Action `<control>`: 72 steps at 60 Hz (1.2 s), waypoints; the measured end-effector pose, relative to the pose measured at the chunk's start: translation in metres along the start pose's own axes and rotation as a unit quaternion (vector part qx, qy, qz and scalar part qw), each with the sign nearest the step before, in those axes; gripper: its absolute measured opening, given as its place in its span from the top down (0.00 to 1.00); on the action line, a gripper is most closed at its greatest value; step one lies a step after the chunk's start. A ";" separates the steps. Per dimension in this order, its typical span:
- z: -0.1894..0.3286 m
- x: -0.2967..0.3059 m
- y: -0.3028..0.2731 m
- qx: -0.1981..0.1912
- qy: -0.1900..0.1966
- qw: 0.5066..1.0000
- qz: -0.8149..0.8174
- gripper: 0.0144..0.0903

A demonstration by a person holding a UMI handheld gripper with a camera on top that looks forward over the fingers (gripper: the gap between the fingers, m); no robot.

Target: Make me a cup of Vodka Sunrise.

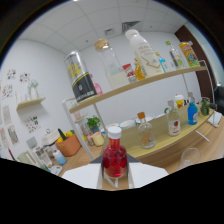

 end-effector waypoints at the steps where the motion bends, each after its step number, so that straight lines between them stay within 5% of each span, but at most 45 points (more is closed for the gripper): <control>1: 0.003 0.000 0.009 -0.007 0.003 1.000 -0.014 0.74; 19: 0.034 0.015 0.147 -0.129 0.051 0.981 -0.139 0.74; 37: 0.040 0.032 0.199 -0.200 0.085 0.965 -0.148 0.75; 62: 0.035 0.033 0.208 -0.215 0.091 0.961 -0.150 0.71; 67: 0.032 0.033 0.207 -0.216 0.084 0.962 -0.147 0.62; 72: 0.028 0.025 0.205 -0.220 0.061 0.963 -0.142 0.35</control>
